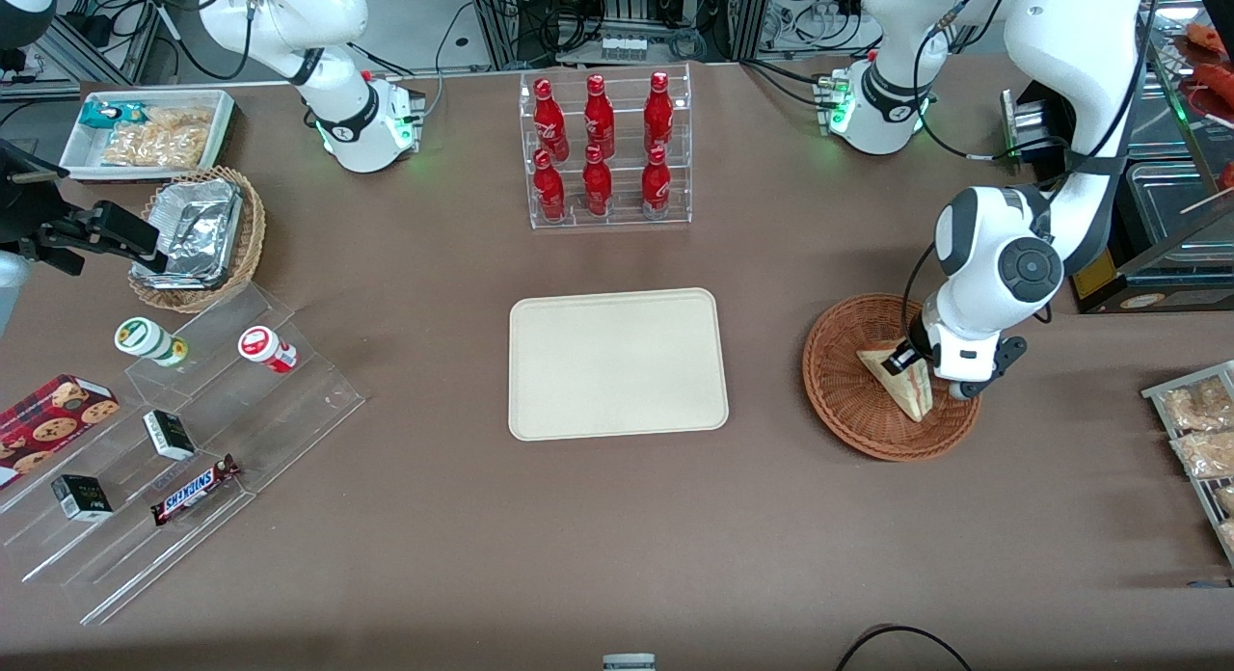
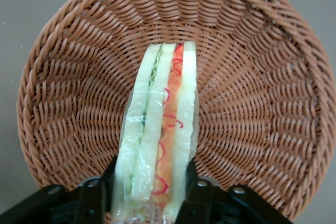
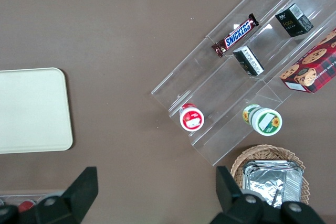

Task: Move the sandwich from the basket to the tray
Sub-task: 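Lower the left gripper and close it on the sandwich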

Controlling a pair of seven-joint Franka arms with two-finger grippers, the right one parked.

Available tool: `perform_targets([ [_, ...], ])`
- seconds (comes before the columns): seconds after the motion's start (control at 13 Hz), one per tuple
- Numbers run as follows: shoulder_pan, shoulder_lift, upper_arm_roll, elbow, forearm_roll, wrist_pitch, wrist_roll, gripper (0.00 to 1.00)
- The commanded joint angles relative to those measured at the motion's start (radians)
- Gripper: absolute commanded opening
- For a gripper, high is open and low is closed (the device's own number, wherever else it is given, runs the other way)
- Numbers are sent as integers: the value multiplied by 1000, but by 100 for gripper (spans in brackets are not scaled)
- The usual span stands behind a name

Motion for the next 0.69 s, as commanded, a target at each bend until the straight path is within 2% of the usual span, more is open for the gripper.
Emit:
perform_targets([
  [0.0, -6, -19, 1, 30, -2, -19, -30, 13],
  [0.31, -23, -44, 1, 167, 5, -253, -13, 13],
  [0.62, -136, -36, 1, 295, 14, -516, 82, 14],
])
